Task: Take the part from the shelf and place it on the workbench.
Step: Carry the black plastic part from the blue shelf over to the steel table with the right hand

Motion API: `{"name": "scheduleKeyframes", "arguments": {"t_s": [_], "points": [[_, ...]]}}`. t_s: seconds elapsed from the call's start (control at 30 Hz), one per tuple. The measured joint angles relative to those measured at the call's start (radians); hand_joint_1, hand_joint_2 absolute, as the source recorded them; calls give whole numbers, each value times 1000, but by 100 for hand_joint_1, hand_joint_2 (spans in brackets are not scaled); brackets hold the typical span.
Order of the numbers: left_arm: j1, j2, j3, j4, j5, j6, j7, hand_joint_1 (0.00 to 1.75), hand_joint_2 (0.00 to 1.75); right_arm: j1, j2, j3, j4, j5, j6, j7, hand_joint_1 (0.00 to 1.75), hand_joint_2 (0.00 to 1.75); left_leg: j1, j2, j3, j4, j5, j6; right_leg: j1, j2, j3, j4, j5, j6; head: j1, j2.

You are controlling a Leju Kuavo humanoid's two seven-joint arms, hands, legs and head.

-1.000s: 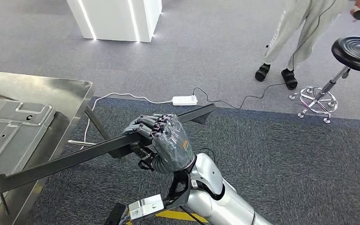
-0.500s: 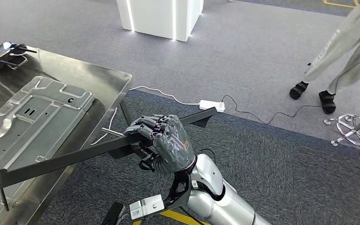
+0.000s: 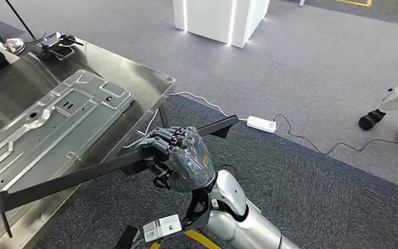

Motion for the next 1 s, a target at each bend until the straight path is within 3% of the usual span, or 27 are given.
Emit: {"name": "scheduleKeyframes", "arguments": {"t_s": [0.07, 0.1, 0.17, 0.2, 0.27, 0.3, 0.37, 0.4, 0.43, 0.47, 0.53, 0.6, 0.67, 0.7, 0.77, 0.8, 0.87, 0.9, 0.93, 1.0], "points": [[-2, 0, 0, 0, 1, 0, 0, 0, 175, 1, 0, 0, 0, -2, 0, 0, 175, 175, -7, 30, 44, -83, 24, 12, 4, -20, 7, 1, -8, 11, 0, 0], [-2, 0, 0, 0, 2, 0, 0, 0, 175, 2, -1, 0, 0, -2, -1, -1, 175, 175, -11, 29, 47, -91, 21, 19, 6, -29, 10, 0, -10, 17, 1, 0], [0, 1, 0, 0, 5, -1, 0, 0, 175, 4, -1, 0, 0, -4, -1, -2, 175, 175, -11, 5, 50, -97, 24, 32, 4, -42, 19, -2, -15, 30, 0, 0], [0, 2, 0, 0, 7, -2, -1, 0, 175, 5, -1, 0, 0, -4, -2, -3, 175, 175, -9, -8, 53, -102, 26, 39, 1, -28, 20, 5, -24, 36, 1, 0], [-1, 3, 0, 0, 12, -3, -4, 0, 175, 6, -1, -1, -1, -4, -4, -6, 175, 175, -4, -30, 60, -110, 30, 52, -4, 29, -8, 74, -66, 43, 1, 0], [-4, 3, 0, 0, 14, -4, -5, 0, 175, 9, -3, -2, 0, -5, -5, -7, 175, 175, -5, -43, 60, -111, 30, 56, -5, 58, -40, 138, -97, 44, 1, 0], [-5, 3, 1, 0, 17, -4, -7, 0, 175, 16, -8, -5, 0, -5, -5, -7, 175, 175, -7, -72, 60, -109, 30, 60, -5, 79, -108, 255, -136, 45, 2, 0], [-4, 3, 1, 0, 18, -5, -7, 0, 175, 18, -10, -6, 1, -5, -5, -7, 175, 175, -8, -88, 60, -108, 29, 61, -4, 81, -126, 274, -129, 44, 1, 0], [-3, 3, 1, 0, 18, -4, -8, 0, 175, 20, -12, -7, 1, -5, -5, -7, 175, 175, -9, -104, 60, -106, 29, 60, -5, 85, -124, 253, -100, 42, 1, 0], [-2, 3, 1, 0, 18, -4, -8, 0, 175, 20, -13, -8, 0, -5, -5, -8, 175, 175, -9, -119, 61, -103, 27, 59, -5, 94, -105, 198, -59, 39, 1, 0], [-2, 1, 1, 0, 18, 0, -10, 0, 175, 20, -13, -10, 0, -6, -5, -8, 175, 175, -8, -148, 58, -97, 24, 54, -8, 147, -53, 69, 5, 30, 1, 0], [-2, 0, 1, 0, 17, 8, -11, 0, 175, 20, -15, -13, 0, -6, -5, -8, 175, 175, -5, -173, 52, -96, 24, 43, -8, 180, -29, 10, 19, 26, 2, 0], [0, 0, 1, 0, 14, 21, -12, 0, 175, 19, -15, -14, -1, -6, -5, -8, 175, 175, -1, -192, 48, -100, 26, 29, -8, 160, -21, 1, 21, 20, 2, 0], [2, 0, 1, 0, 13, 26, -12, 0, 175, 19, -15, -14, -1, -6, -5, -8, 175, 175, -2, -180, 46, -96, 22, 24, -9, 147, -15, -7, 22, 16, 1, 0], [2, 0, 1, 0, 20, 21, -15, 0, 175, 20, -15, -15, -2, -6, -5, -8, 175, 175, -5, -116, 20, -38, -13, 14, -13, 115, -1, -23, 25, 4, 0, 0], [0, 0, 1, 0, 25, 15, -16, 0, 175, 20, -15, -15, -2, -5, -5, -8, 175, 175, -5, -79, -7, 19, -43, 10, -10, 98, 4, -25, 24, 1, -1, 0], [-2, 0, 2, 0, 33, 6, -17, 0, 175, 22, -16, -16, -3, -5, -5, -8, 175, 175, 1, -49, -70, 141, -92, 1, -8, 65, 7, -25, 19, -2, -1, 0], [-1, 1, 2, 0, 34, 8, -17, 0, 175, 23, -17, -17, -3, -4, -5, -8, 175, 175, 4, -45, -85, 168, -94, -3, -8, 50, 8, -25, 16, -1, -1, 0], [1, 1, 2, 0, 34, 12, -16, 0, 175, 23, -17, -17, -3, -3, -5, -8, 175, 175, 6, -40, -79, 155, -77, -6, -8, 36, 10, -24, 13, 1, -1, 0], [3, 1, 2, 0, 31, 24, -15, 0, 175, 23, -18, -20, -3, -2, -5, -7, 175, 175, 8, -10, -16, 29, -11, -8, -9, 9, 17, -19, 4, 9, -1, 0]]}}
